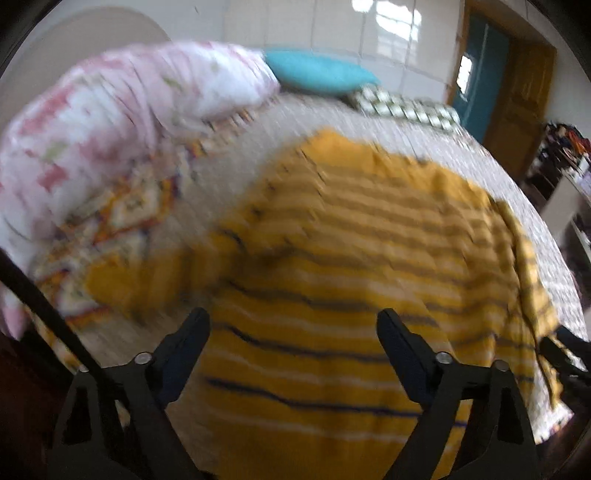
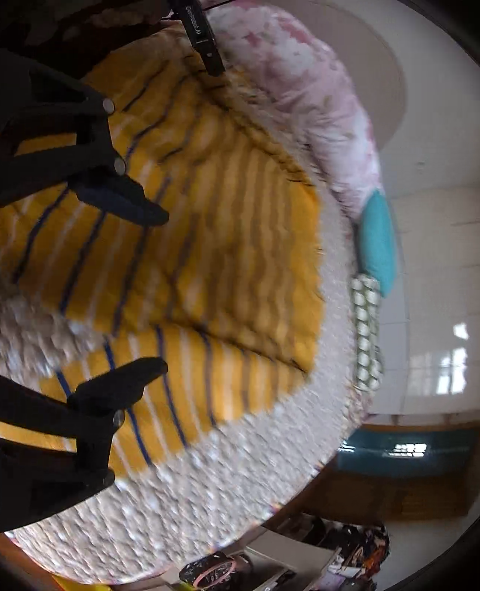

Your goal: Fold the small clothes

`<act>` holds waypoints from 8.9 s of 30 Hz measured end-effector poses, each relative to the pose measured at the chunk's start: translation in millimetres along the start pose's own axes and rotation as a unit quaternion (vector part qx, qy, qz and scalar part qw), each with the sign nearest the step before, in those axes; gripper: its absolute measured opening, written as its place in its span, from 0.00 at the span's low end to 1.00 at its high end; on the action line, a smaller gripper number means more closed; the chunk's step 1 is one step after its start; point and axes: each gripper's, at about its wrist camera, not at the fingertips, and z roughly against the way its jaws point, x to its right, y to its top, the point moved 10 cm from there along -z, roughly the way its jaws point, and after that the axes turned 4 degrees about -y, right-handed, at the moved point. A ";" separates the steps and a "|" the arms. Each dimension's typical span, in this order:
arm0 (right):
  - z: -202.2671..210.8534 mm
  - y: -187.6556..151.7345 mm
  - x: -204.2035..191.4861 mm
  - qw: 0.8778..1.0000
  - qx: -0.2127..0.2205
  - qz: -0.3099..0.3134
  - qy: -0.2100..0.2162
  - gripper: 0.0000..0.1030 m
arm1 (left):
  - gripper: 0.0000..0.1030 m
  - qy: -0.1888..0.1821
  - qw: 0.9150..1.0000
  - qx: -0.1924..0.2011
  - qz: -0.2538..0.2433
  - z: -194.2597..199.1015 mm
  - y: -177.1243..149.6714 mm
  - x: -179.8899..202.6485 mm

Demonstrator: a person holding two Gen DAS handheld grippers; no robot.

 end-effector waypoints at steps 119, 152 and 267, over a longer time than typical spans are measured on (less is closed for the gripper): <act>-51.1 -53.7 12.9 0.996 0.007 -0.011 -0.089 0.92 | 0.22 0.222 0.970 0.039 0.090 28.7 81.8 -265.4; 27.8 -36.5 202.5 0.988 0.004 -0.071 -0.137 0.11 | 0.64 0.004 1.000 0.004 -0.006 22.3 -13.9 -65.6; -224.5 94.7 -530.0 0.852 -0.105 0.496 0.133 0.67 | 0.69 -0.055 0.965 0.052 0.253 64.8 -96.9 -251.9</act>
